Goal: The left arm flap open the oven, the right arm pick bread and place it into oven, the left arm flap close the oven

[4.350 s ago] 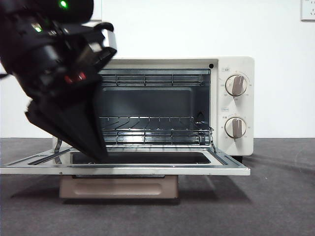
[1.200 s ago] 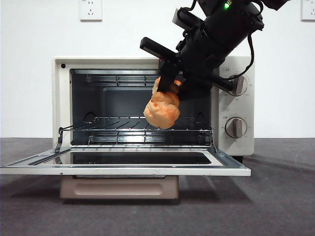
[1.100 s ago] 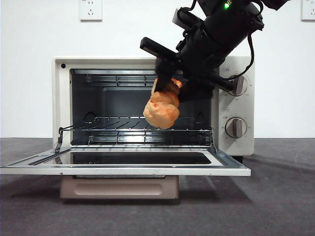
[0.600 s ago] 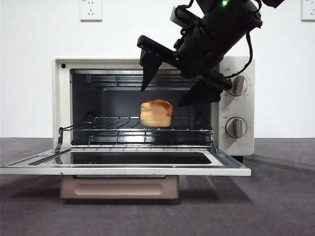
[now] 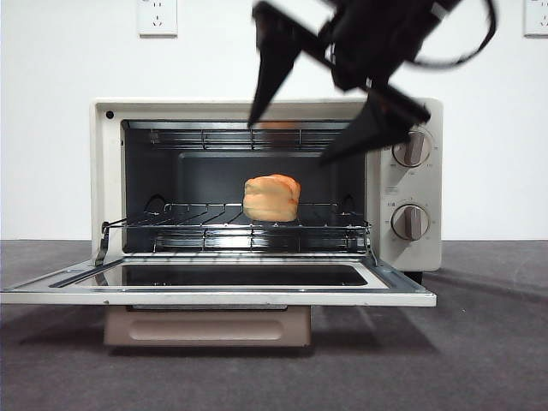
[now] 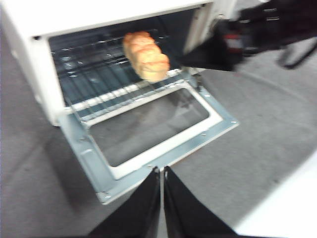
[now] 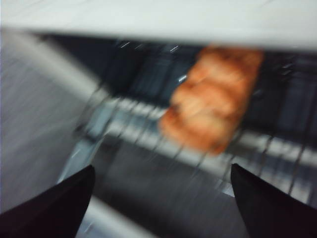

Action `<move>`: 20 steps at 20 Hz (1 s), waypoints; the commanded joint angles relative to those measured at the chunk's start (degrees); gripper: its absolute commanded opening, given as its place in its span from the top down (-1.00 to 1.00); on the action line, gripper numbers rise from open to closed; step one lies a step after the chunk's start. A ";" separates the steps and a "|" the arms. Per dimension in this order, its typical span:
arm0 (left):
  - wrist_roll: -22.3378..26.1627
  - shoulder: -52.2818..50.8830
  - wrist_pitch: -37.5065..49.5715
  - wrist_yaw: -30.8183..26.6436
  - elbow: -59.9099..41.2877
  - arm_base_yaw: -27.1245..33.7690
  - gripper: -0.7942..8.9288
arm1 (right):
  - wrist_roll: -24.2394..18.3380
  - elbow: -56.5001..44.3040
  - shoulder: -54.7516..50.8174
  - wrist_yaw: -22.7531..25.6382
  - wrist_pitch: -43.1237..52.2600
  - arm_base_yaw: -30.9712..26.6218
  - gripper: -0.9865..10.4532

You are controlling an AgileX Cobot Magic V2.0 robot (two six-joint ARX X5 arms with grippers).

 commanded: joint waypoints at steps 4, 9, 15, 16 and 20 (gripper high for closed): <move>4.04 3.41 0.61 -2.99 0.83 -0.07 0.80 | -5.11 1.01 -10.45 -4.42 -12.79 1.60 0.07; 4.35 9.92 1.14 -2.64 0.79 0.37 0.81 | -6.78 1.01 -21.33 -4.42 -24.55 1.60 0.07; 1.73 23.43 3.61 2.32 0.76 7.98 0.81 | -6.29 1.01 -36.52 -4.35 -35.36 1.60 0.08; 1.36 25.83 3.67 5.16 0.76 10.45 0.81 | -5.97 1.01 -38.82 -4.33 -36.17 1.57 0.07; 0.96 33.29 7.06 18.62 -0.52 21.46 0.81 | -4.68 1.01 -45.59 -4.13 -37.68 1.53 0.08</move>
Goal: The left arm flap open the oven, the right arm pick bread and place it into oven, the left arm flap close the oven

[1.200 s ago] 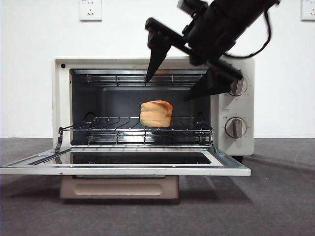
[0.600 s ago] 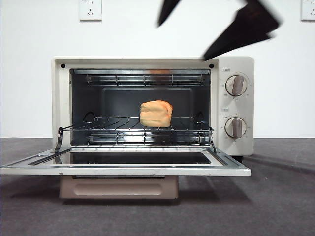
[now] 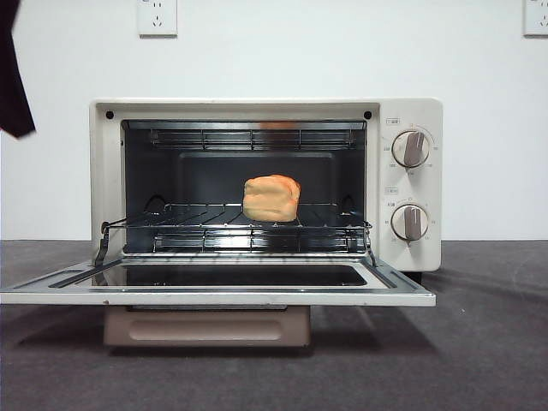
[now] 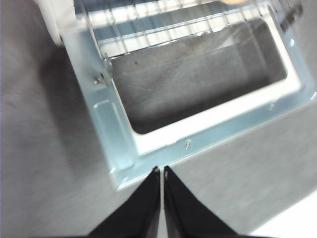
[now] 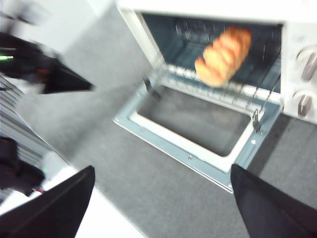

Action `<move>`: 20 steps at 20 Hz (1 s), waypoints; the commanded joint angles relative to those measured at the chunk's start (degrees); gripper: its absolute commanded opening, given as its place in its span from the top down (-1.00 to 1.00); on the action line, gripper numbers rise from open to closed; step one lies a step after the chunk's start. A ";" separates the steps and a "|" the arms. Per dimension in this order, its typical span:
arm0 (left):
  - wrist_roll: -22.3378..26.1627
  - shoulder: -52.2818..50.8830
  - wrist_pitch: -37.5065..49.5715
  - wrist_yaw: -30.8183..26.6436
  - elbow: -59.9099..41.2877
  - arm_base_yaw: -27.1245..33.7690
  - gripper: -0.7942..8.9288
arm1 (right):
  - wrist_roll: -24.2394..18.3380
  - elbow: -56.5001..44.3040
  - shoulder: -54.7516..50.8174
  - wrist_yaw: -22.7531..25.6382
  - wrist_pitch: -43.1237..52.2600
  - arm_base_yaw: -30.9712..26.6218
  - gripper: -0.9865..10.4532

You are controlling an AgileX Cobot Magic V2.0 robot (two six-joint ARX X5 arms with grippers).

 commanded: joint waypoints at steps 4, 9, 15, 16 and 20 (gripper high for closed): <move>-3.58 2.47 7.23 5.44 -6.67 8.66 0.81 | 2.19 1.01 -4.39 0.13 -2.36 0.39 0.08; -8.39 2.93 13.51 8.28 -15.10 11.91 0.81 | 2.47 1.01 -4.59 0.09 -2.60 0.39 0.08; -10.97 5.18 16.59 8.24 -19.67 13.16 0.81 | 2.49 1.01 -4.57 0.20 -2.58 0.39 0.07; -10.95 5.81 16.83 8.39 -19.85 13.31 0.81 | 2.49 1.01 -4.57 0.20 -2.56 0.39 0.08; -11.04 9.03 18.56 12.68 -19.85 13.31 0.81 | 2.47 0.98 -4.57 0.20 -2.49 0.42 0.08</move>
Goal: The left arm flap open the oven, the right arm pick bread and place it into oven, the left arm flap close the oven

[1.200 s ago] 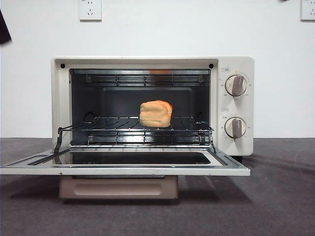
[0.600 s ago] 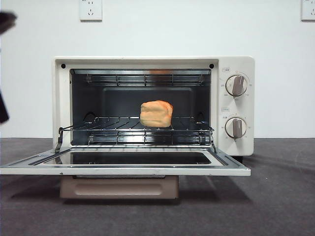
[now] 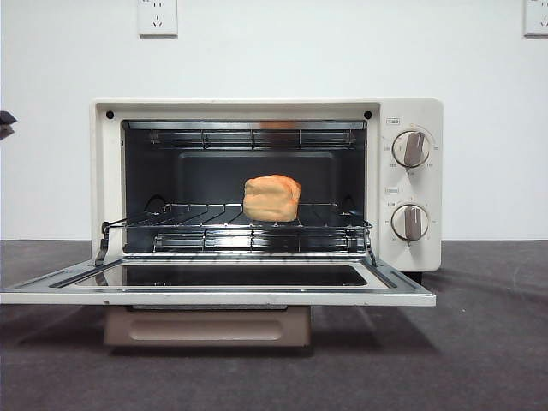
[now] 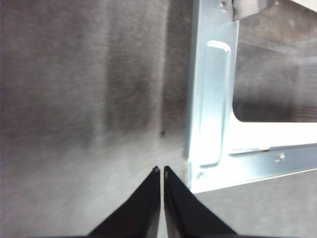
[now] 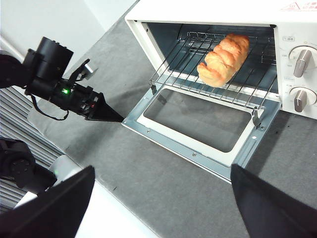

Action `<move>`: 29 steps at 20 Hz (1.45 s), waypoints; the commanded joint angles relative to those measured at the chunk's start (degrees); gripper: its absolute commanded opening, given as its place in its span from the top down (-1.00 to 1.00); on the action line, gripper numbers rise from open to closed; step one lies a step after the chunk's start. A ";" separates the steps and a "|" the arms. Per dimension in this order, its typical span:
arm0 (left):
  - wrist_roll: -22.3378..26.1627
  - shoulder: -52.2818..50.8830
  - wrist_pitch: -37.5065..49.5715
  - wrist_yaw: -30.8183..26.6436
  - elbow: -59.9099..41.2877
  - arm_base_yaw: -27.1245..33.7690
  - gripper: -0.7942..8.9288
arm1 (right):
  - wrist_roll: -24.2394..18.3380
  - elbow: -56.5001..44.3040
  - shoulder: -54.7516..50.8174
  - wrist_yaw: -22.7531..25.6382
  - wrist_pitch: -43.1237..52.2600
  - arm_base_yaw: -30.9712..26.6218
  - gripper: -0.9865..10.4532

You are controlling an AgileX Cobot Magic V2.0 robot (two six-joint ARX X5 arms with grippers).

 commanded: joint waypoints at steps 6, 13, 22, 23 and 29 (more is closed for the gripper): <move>-0.44 7.37 1.97 4.04 0.11 -0.02 0.81 | 0.52 0.98 0.15 0.17 0.61 0.39 0.08; -0.55 8.50 3.26 7.58 0.11 -0.02 0.81 | 0.52 0.98 0.15 0.22 0.63 0.39 0.08; -1.20 8.50 3.43 12.09 0.11 0.00 0.81 | 0.52 0.98 0.15 0.22 1.27 0.39 0.08; -1.31 8.50 3.72 12.79 0.11 0.00 0.81 | 0.52 0.98 0.15 0.22 1.42 0.39 0.08; -2.73 8.48 6.01 16.92 0.11 0.28 0.81 | 0.52 0.98 0.15 0.24 1.92 0.39 0.07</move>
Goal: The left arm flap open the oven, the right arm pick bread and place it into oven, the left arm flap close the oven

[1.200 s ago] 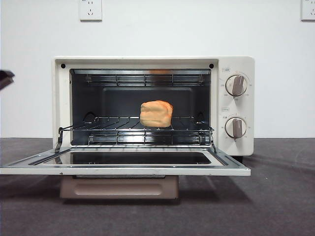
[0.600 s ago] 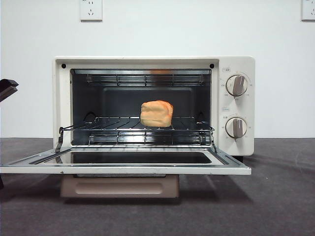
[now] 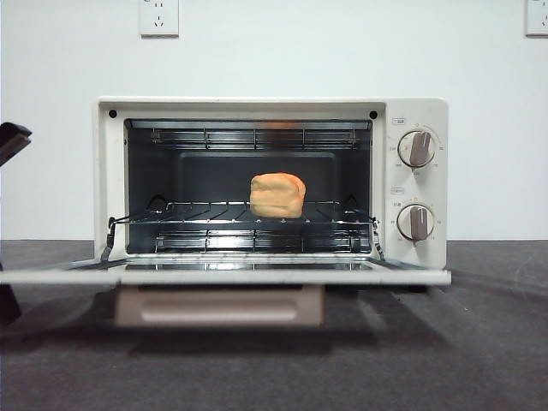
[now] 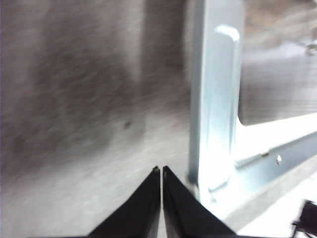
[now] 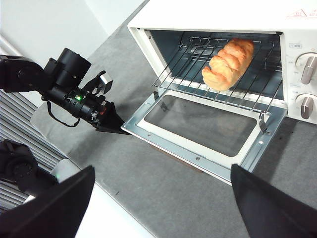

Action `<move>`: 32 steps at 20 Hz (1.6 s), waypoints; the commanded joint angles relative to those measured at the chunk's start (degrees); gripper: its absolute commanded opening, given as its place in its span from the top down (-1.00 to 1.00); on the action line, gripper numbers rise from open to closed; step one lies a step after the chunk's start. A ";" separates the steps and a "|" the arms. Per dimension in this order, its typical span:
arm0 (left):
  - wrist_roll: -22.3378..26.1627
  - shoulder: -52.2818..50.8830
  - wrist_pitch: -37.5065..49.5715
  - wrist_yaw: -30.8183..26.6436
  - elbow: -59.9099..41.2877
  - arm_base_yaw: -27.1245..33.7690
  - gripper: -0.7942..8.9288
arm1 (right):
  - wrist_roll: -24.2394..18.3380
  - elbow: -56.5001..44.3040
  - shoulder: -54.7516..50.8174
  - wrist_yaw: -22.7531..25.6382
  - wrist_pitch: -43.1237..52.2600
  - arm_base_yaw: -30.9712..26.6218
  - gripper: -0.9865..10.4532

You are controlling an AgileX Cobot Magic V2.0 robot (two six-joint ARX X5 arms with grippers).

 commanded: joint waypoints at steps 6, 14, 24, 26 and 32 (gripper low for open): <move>-4.52 0.35 6.34 10.71 0.59 1.33 0.81 | 0.59 0.98 0.13 0.17 0.76 0.39 0.07; -18.64 -2.62 21.40 13.97 0.63 3.87 0.81 | 1.38 0.98 0.13 0.20 0.76 0.39 0.08; -39.74 -3.45 49.48 13.27 0.63 6.60 0.80 | 1.36 0.98 0.13 0.39 0.76 0.39 0.08; -42.58 -3.45 53.20 13.38 0.66 7.06 0.80 | 1.36 0.98 0.13 0.42 0.76 0.39 0.08; -45.90 -3.78 59.52 17.09 0.68 7.41 0.80 | 1.36 0.98 0.13 0.39 0.74 0.39 0.08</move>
